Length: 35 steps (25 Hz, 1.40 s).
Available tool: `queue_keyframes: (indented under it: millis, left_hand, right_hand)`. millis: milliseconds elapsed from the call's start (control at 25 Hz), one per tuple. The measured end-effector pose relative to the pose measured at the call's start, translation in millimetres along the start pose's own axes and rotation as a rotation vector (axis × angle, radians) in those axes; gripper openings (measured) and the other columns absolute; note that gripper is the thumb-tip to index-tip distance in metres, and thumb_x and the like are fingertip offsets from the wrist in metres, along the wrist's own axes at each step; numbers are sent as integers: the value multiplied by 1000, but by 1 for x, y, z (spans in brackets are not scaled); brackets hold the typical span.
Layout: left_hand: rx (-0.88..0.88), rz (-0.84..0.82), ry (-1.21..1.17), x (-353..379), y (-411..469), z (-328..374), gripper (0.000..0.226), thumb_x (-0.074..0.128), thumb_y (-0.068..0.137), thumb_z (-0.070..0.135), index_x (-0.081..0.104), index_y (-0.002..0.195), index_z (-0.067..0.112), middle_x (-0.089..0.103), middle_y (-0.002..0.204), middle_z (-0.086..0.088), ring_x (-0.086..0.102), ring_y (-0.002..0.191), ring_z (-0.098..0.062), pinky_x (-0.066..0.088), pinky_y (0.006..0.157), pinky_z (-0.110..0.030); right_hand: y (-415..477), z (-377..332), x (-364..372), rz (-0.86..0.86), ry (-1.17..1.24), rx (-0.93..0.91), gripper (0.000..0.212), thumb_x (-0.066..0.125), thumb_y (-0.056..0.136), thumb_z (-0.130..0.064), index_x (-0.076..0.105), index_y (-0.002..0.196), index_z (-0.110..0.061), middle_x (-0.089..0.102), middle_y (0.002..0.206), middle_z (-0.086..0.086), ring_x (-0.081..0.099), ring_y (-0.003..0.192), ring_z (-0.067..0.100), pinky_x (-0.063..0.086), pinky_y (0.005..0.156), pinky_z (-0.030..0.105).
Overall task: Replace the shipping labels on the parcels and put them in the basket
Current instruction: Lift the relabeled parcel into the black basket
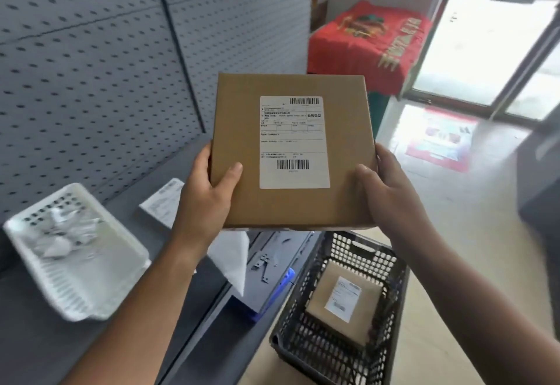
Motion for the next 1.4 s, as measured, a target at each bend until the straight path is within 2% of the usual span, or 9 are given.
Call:
queue_keyframes:
  millis: [120,280,560,680,840,1000,1160,1280,1400]
  left_hand:
    - [-30,-98,0,66,16,-25,39,59,102,30,52,141,30,69,121,17,67,105,4,55,81,-13]
    - [-64,-224,31,142,32,-73,41,60,102,26,50,142,21,68,123,13,66,105,5,55,85,-15]
    - [-205,-467,126,233,43,-205,61,61,100,36,37,152,16,62,137,1,63,121,-11,55,101,-35]
    - [-278,-552,183,261,40,-265,66,59,101,35,29,156,14,56,141,0,59,124,-13,54,102,-30]
    - [-329,-643,260,288,33,-345,76,60,95,47,28,157,17,52,148,-2,53,132,-17,45,112,-44]
    - [-397,-729,371,307,18,-424,78,59,92,52,30,157,21,49,151,-2,49,136,-18,40,116,-45]
    - [-441,-747,476,323,1,-480,69,58,100,35,26,160,21,39,154,-6,42,139,-19,31,116,-33]
    - [-476,-772,446,341,-8,-514,70,58,101,27,22,161,21,40,157,0,42,140,-15,34,120,-39]
    - [-563,-761,437,357,-14,-541,69,57,102,20,22,161,22,45,155,2,47,136,-14,39,115,-35]
  right_hand:
    - [18,42,-38,93,-9,51,45,45,101,-27,38,146,-33,57,128,-16,54,99,-18,47,73,6]
    - [35,117,-72,196,-8,156,43,47,99,-28,42,142,-31,59,127,-14,58,110,-2,51,98,35]
    - [47,261,-81,295,-30,379,47,51,98,-28,40,143,-21,58,128,-8,60,114,9,50,102,40]
    - [50,325,-74,308,-50,463,50,52,98,-28,39,145,-18,56,128,-6,58,117,11,47,104,40]
    - [50,411,-61,279,-55,574,63,51,87,-43,39,145,-22,58,134,-5,59,120,12,47,106,43]
    - [38,488,-43,273,-77,689,68,50,87,-45,34,149,-22,56,138,-6,56,123,11,44,109,41]
    - [22,545,-26,250,-114,779,60,49,98,-35,29,152,-19,52,140,-7,51,126,10,39,112,35]
    - [16,582,-20,257,-138,834,57,48,100,-31,30,152,-16,51,143,-4,49,129,12,36,108,26]
    - [17,613,-13,254,-143,898,58,47,99,-31,29,152,-15,46,149,0,41,138,18,31,114,31]
Point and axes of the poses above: each hand's wrist, its own y-axis towards the middle knuckle, its own x-axis out of the palm, z = x × y, the point moved 2 cm from there along y, towards the middle knuckle
